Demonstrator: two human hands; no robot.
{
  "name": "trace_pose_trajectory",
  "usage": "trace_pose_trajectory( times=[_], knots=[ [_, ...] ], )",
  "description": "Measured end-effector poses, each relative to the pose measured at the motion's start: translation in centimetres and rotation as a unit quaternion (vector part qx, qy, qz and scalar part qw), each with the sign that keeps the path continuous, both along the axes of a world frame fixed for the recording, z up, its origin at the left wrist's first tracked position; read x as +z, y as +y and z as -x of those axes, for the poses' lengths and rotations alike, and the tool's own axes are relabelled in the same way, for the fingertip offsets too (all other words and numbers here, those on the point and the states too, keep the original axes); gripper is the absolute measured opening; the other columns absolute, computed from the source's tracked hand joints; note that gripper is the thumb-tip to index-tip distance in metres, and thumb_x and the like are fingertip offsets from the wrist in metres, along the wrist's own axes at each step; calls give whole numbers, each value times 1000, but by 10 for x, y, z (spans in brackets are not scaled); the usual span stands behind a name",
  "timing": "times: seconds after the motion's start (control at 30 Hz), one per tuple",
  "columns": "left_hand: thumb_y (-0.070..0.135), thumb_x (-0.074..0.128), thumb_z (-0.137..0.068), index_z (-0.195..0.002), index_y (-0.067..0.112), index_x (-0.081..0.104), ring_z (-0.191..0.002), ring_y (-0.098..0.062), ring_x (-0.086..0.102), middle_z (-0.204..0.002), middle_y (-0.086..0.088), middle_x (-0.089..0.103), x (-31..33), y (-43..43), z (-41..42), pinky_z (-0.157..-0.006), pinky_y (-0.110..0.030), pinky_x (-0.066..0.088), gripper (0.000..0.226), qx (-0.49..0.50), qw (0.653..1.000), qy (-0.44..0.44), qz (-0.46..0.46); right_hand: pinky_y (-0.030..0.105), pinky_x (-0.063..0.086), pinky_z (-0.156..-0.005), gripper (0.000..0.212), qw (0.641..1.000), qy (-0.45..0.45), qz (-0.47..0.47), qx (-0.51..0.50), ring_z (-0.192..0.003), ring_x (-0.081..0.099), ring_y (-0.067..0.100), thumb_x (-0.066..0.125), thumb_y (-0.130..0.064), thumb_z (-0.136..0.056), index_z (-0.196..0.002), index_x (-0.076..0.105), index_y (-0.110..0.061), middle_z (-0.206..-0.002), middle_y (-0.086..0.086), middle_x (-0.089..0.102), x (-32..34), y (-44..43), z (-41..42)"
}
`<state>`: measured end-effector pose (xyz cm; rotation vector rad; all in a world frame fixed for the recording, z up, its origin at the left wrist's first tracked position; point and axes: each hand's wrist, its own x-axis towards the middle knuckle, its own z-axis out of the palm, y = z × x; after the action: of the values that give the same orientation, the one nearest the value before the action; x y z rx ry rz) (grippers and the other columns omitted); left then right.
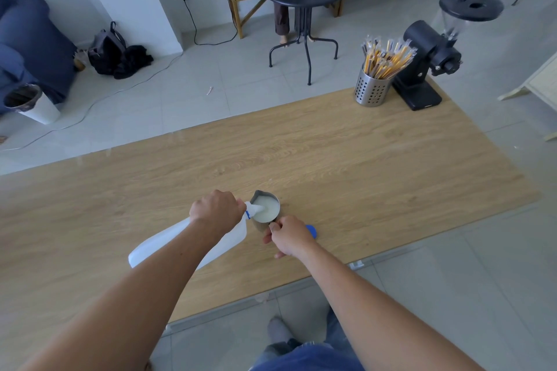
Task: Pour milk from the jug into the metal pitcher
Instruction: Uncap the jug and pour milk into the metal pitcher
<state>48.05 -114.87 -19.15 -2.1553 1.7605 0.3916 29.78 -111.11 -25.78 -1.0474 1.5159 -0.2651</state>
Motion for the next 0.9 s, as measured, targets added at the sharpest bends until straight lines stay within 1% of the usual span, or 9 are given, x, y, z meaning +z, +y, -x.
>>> trace_pose_trajectory(
  times=[0.1,0.17,0.27,0.4,0.5,0.6,0.7,0.8,0.9],
  knots=[
    [37,39,-111,-74,16,54,-62,-18,48,-79,-2,57,0,1,-1,-67,-32,42,45,0,1000,2,0,23,65,-57,31,1000,-2,-1,-6,-107,78,16,49,-23,-118,-121,75,-7,-99,-7,81,-2,0,-1],
    [37,39,-111,-73,16,54,-62,-18,48,-79,-2,57,-1,2,-2,-66,-33,41,46,2,1000,3,0,22,64,-55,31,1000,-1,1,-6,-105,78,14,49,-23,-118,-122,75,-6,-99,-6,81,-2,0,-1],
    [38,39,-112,-74,16,55,-62,-18,47,-79,-1,57,-1,2,-4,-64,-32,39,47,5,1000,4,2,22,63,-54,31,1000,0,2,-3,-94,76,10,49,-23,-118,-123,74,-6,-100,-5,81,-3,0,-1],
    [42,38,-113,-78,12,60,-60,-18,47,-77,-1,56,-3,8,-6,-60,-32,37,51,9,1000,18,21,23,64,-55,32,1000,0,4,-6,-105,78,14,48,-23,-118,-122,75,-5,-100,-5,82,-3,0,-1],
    [44,39,-112,-75,11,59,-66,-24,56,-75,-2,56,-2,15,-7,-65,-33,41,54,19,998,34,45,23,64,-55,32,1000,5,5,-3,-103,77,13,48,-23,-119,-121,75,-7,-98,-6,82,-4,-1,-1],
    [45,41,-110,-68,11,51,-68,-29,58,-73,-5,57,5,17,-14,-63,-33,40,54,61,990,96,88,26,66,-58,30,1000,7,-1,-5,-107,77,15,49,-24,-118,-110,75,-12,-101,-4,84,-5,-2,-1],
    [45,44,-110,-60,12,36,-53,-26,42,-60,-2,44,16,16,-23,-53,-31,31,60,94,971,169,140,30,69,-61,31,1000,6,-2,-8,-107,77,15,49,-23,-117,-99,73,-17,-103,-2,85,-6,-2,-1],
    [43,48,-108,-65,15,24,-54,-21,24,-58,-2,24,25,21,-33,-53,-33,20,57,115,940,259,191,38,72,-70,31,1000,11,6,-8,-105,79,19,49,-23,-117,-100,74,-17,-102,-3,86,-8,-2,-2],
    [39,49,-110,-72,14,22,-55,-14,19,-63,-2,21,33,31,-39,-56,-35,16,53,159,903,330,226,38,71,-70,31,1000,20,5,-7,-100,80,22,48,-24,-117,-99,73,-18,-101,-3,86,-8,-2,-3]
  ],
)
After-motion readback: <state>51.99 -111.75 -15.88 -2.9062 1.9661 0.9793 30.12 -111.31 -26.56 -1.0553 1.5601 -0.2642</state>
